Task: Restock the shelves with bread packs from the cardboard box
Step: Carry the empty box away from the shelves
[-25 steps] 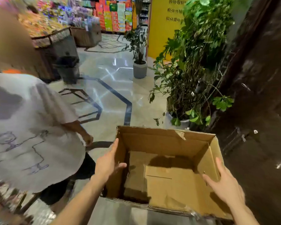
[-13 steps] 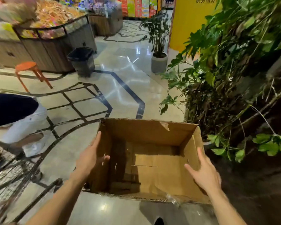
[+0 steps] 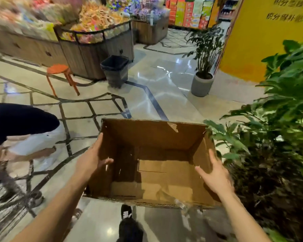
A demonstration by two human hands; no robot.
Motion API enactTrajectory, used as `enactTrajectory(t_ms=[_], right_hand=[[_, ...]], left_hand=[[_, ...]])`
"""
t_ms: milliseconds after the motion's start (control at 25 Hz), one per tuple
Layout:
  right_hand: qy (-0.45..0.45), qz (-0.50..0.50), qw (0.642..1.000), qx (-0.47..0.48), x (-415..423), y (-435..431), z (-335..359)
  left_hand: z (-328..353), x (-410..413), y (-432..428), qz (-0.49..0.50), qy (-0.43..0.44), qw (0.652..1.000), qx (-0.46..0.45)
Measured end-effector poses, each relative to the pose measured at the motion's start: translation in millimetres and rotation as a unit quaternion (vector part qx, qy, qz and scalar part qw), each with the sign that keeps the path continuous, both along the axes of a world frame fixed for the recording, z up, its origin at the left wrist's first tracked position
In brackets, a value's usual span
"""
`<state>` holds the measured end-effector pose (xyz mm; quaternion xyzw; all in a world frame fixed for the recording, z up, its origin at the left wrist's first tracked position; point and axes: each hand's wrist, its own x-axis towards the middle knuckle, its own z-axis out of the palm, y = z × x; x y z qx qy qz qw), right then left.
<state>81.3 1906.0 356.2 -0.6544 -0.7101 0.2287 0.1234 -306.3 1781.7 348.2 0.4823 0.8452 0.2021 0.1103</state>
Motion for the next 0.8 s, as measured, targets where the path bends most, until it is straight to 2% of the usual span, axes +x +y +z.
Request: enactTrajectory(t_ms=[160, 360, 560, 800], right_hand=[[-0.011, -0.025, 1.000, -0.001, -65, 93, -7], [-0.014, -0.047, 0.999, 0.009, -146, 208, 7], [-0.014, -0.070, 0.997, 0.024, -197, 321, -2], [-0.005, -0.070, 0.997, 0.033, -240, 505, -22]], left_hand=[[-13, -74, 103, -0.022, -0.013, 1.000, -0.004], [5, -162, 237, -0.069, -0.003, 0.998, -0.003], [15, -213, 367, -0.072, 0.024, 0.997, -0.005], [9, -262, 550, -0.066, 0.036, 0.997, -0.018]])
